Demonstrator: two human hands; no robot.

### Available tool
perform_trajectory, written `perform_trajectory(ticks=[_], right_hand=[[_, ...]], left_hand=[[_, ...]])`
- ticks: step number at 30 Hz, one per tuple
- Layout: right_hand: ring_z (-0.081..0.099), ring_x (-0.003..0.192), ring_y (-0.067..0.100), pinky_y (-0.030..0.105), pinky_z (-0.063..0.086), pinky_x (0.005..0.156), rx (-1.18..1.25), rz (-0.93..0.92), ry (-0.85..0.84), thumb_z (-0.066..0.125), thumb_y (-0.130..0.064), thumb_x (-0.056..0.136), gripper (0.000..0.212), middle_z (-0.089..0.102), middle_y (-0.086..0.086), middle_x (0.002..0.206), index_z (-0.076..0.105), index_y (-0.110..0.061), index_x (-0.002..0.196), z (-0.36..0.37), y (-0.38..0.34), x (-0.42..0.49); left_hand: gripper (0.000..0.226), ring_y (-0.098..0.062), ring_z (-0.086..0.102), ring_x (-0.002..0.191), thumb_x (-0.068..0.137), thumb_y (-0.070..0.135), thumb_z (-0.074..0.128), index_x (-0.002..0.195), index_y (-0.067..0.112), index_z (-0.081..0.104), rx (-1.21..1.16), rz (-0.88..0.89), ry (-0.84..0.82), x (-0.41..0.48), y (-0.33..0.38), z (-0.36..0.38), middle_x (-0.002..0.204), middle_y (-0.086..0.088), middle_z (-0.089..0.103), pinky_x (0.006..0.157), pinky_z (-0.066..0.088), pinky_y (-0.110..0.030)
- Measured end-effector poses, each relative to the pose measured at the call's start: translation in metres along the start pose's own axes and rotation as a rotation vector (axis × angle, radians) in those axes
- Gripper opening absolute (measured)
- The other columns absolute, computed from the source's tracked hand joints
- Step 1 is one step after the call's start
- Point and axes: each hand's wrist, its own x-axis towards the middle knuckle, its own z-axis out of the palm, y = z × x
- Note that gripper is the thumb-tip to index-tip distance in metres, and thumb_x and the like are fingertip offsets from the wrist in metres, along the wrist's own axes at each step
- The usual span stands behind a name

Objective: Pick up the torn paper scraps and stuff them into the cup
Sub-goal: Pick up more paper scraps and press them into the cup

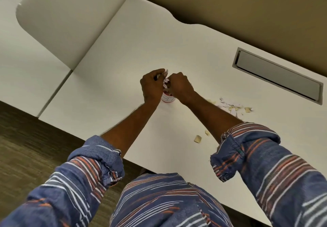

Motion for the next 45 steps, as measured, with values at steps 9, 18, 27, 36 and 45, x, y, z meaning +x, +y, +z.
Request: perform_trajectory(ticks=[9,18,27,36,45], right_hand=[[0.069,0.104,0.026,0.032,0.055,0.085,0.225,0.101,0.009,0.063,-0.020,0.091,0.024,0.074,0.009,0.113,0.077,-0.011,0.107,-0.027,0.007,0.008],[0.071,0.100,0.033,0.048,0.056,0.093,0.385,0.206,0.153,0.055,-0.004,0.090,0.023,0.076,0.015,0.103,0.076,-0.001,0.100,-0.039,0.059,-0.018],[0.073,0.093,0.029,0.041,0.058,0.091,0.354,0.331,0.154,0.058,-0.005,0.089,0.021,0.077,0.012,0.099,0.077,-0.006,0.097,-0.023,0.122,-0.060],[0.072,0.098,0.026,0.036,0.056,0.094,0.295,0.360,0.175,0.060,-0.007,0.091,0.020,0.077,0.012,0.104,0.078,-0.005,0.101,-0.016,0.162,-0.088],[0.072,0.099,0.026,0.035,0.056,0.093,0.300,0.353,0.190,0.060,-0.007,0.090,0.020,0.077,0.012,0.103,0.078,-0.007,0.100,-0.007,0.175,-0.101]], left_hand=[[0.026,-0.014,0.072,0.098,0.088,0.024,0.072,0.109,0.007,0.075,0.078,0.018,-0.038,0.001,-0.004,0.002,0.105,-0.007,0.076,0.089,0.057,-0.020],[0.020,-0.011,0.066,0.097,0.091,0.008,0.057,0.103,0.007,0.073,0.321,0.273,-0.374,-0.013,-0.013,0.015,0.105,-0.004,0.074,0.092,0.049,-0.016],[0.017,-0.019,0.061,0.111,0.088,0.014,0.063,0.102,0.013,0.074,0.537,0.413,-0.358,-0.015,-0.020,0.017,0.108,-0.001,0.073,0.094,0.038,-0.015],[0.025,-0.020,0.068,0.109,0.091,0.025,0.059,0.108,0.013,0.072,0.620,0.569,-0.341,-0.014,-0.007,0.004,0.114,-0.004,0.073,0.096,0.050,-0.026],[0.045,-0.021,0.062,0.119,0.079,-0.010,0.046,0.114,0.006,0.070,0.509,0.502,-0.500,-0.012,0.004,0.003,0.124,-0.008,0.068,0.103,0.044,-0.019]])
